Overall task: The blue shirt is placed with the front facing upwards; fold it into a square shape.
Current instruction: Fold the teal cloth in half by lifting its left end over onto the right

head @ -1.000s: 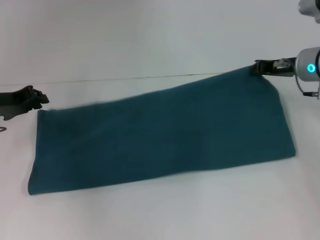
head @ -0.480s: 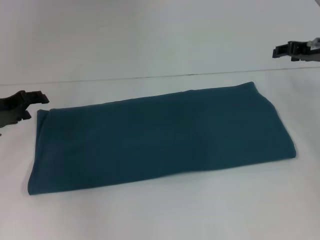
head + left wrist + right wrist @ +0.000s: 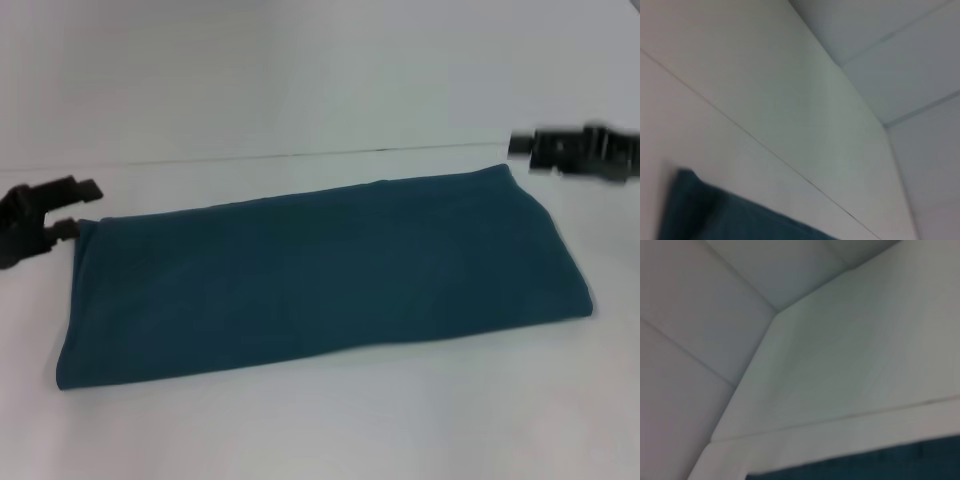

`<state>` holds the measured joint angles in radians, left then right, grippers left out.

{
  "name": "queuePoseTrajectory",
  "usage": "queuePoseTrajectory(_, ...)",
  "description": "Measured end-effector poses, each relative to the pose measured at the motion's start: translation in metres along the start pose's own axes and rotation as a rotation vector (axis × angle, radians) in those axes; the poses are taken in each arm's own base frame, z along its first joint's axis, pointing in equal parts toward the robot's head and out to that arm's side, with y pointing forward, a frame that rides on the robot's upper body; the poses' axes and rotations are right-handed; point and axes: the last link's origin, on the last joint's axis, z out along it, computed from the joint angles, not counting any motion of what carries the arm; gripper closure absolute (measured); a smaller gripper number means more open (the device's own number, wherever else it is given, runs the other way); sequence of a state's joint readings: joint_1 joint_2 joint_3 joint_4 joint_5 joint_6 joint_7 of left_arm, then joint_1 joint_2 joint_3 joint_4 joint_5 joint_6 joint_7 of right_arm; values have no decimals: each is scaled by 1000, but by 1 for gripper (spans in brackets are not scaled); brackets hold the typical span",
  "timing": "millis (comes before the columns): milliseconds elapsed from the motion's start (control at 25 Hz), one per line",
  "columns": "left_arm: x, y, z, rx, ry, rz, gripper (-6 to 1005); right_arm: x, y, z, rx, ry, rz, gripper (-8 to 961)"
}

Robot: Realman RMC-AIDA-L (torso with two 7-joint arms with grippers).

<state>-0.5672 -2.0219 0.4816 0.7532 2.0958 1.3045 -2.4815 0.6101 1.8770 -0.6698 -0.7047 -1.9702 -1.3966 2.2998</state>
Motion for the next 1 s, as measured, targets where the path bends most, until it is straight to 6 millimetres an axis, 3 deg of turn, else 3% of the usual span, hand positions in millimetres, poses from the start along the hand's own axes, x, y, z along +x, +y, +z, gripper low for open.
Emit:
queuePoseTrajectory(40, -4, -2, -4, -10, -13, -6, 267, 19, -2, -3, -28, 28, -4, 291)
queuePoseTrajectory(320, -27, -30, -21, 25, 4, -100, 268, 51, -4, -8, -82, 48, -40, 299)
queuePoseTrajectory(480, -38, -39, -15, 16, 42, -184, 268, 56, -3, -7, -96, 39, -47, 299)
queuePoseTrajectory(520, -42, -41, -5, 18, 71, -228, 268, 56, -3, -5, -99, 39, -49, 299)
queuePoseTrajectory(1000, -43, -55, 24, 150, 151, -259, 270, 53, 0, 5, -100, 33, -51, 298)
